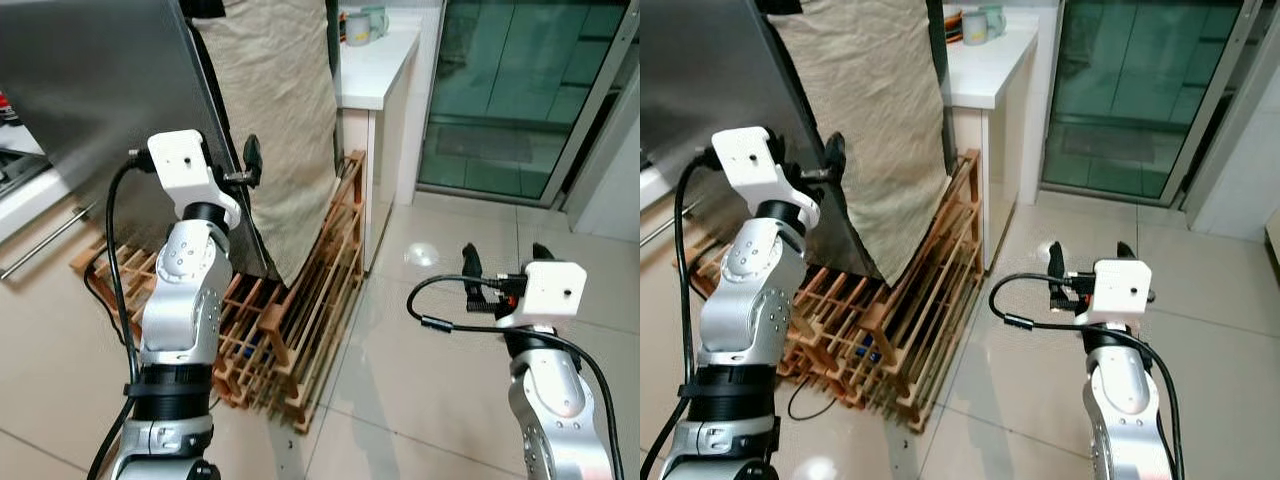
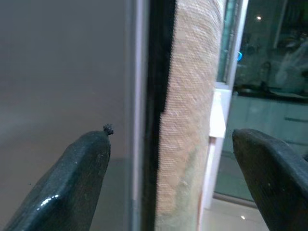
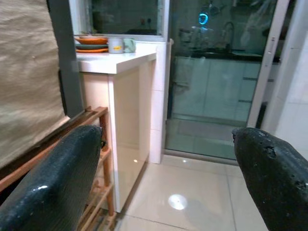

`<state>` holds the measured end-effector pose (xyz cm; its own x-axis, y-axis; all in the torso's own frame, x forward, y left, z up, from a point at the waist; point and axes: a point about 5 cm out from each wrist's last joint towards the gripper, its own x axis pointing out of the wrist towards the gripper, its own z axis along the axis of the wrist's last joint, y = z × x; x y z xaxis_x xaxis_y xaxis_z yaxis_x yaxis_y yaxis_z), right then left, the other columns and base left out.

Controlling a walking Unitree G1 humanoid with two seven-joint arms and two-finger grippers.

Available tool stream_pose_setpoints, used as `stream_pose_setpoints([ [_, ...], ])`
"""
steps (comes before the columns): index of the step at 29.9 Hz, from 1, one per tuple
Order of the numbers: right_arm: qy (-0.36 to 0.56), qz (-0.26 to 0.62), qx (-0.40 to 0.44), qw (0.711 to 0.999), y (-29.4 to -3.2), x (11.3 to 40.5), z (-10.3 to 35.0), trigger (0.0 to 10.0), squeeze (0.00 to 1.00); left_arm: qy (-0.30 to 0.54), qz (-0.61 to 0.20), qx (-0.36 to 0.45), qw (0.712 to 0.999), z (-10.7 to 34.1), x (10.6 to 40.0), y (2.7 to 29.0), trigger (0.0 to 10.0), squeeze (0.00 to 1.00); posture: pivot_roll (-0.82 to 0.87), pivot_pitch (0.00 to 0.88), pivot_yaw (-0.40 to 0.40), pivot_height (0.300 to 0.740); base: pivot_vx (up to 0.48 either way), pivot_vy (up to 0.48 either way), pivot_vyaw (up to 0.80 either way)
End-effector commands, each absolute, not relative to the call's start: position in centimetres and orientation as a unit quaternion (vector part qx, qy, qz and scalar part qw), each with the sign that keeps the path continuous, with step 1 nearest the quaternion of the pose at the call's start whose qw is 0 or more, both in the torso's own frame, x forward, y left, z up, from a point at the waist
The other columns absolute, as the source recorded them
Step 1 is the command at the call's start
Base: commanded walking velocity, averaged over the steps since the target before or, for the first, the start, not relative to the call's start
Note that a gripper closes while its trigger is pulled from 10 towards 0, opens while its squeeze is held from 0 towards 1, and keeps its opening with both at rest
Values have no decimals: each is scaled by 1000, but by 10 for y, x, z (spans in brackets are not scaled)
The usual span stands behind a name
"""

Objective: Restocking fridge

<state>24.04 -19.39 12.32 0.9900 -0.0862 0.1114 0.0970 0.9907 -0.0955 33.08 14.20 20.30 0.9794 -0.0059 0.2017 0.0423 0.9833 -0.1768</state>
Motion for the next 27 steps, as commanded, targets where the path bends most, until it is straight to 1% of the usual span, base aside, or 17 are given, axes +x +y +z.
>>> stream_pose_setpoints([
  [1, -58, -41, -53, 996, -191, 241, 127, 10000, 0, -88, -20, -96, 991, 197, 334, 140, 10000, 0, -209, 0, 108, 740, 0, 0, 0],
  [6, -58, -34, -51, 996, -188, 242, 128, 10000, 0, -102, -23, -75, 992, 199, 343, 139, 10000, 0, -213, 0, 110, 740, 0, 0, 0],
  [13, -57, -35, -52, 996, -189, 241, 127, 10000, 0, -104, 4, -82, 991, 203, 354, 147, 10000, 0, -228, 0, 114, 740, 0, 0, 0],
  [23, -56, -42, -52, 996, -191, 239, 127, 10000, 0, -115, -31, -110, 987, 209, 357, 132, 10000, 0, -235, 0, 124, 740, 0, 0, 0],
  [27, -56, -44, -52, 996, -191, 239, 126, 10000, 0, -121, -63, -119, 983, 214, 353, 122, 10000, 0, -236, 0, 131, 740, 0, 0, 0],
])
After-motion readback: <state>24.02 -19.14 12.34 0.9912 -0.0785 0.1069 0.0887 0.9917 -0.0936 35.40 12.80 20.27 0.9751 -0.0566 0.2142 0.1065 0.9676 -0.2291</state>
